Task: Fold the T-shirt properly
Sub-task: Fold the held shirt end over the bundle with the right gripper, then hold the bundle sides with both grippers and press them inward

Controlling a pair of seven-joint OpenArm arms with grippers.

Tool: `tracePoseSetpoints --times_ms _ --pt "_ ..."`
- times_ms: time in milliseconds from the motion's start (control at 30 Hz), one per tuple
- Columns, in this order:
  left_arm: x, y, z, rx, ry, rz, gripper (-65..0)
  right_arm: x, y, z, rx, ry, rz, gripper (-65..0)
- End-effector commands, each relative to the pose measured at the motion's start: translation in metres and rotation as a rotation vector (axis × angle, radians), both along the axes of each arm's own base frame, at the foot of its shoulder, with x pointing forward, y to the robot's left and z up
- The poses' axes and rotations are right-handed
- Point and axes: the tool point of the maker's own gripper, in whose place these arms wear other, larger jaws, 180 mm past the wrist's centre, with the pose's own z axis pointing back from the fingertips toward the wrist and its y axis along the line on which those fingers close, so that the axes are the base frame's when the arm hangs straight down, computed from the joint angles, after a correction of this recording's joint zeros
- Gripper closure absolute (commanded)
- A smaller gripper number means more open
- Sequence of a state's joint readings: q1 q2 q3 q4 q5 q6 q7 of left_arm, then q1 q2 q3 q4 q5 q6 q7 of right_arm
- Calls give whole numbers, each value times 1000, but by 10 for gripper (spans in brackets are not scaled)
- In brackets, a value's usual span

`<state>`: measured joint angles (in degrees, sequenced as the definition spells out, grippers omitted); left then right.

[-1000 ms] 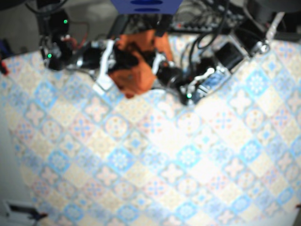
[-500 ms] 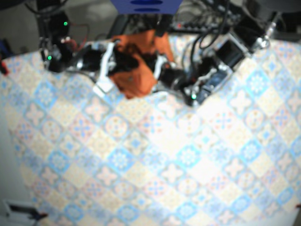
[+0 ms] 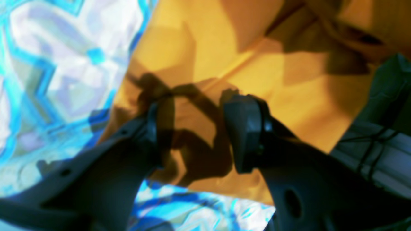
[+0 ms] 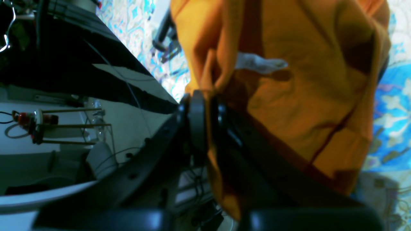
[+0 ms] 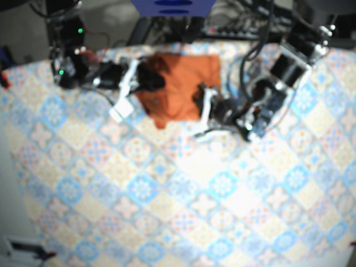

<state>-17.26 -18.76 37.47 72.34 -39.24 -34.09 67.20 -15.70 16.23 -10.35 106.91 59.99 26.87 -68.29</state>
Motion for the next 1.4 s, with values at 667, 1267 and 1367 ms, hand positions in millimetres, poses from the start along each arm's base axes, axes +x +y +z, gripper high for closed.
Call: tracePoseSetpoints --times_ms 667,1267,1367 --pt "11 -32 22 -121 -13 10 -294 12 4 15 30 -46 6 0" --pt "8 12 36 -110 -23 68 -283 14 4 16 30 -52 5 0" --pt "-9 14 24 -104 18 73 -246 17 5 18 30 -63 9 0"
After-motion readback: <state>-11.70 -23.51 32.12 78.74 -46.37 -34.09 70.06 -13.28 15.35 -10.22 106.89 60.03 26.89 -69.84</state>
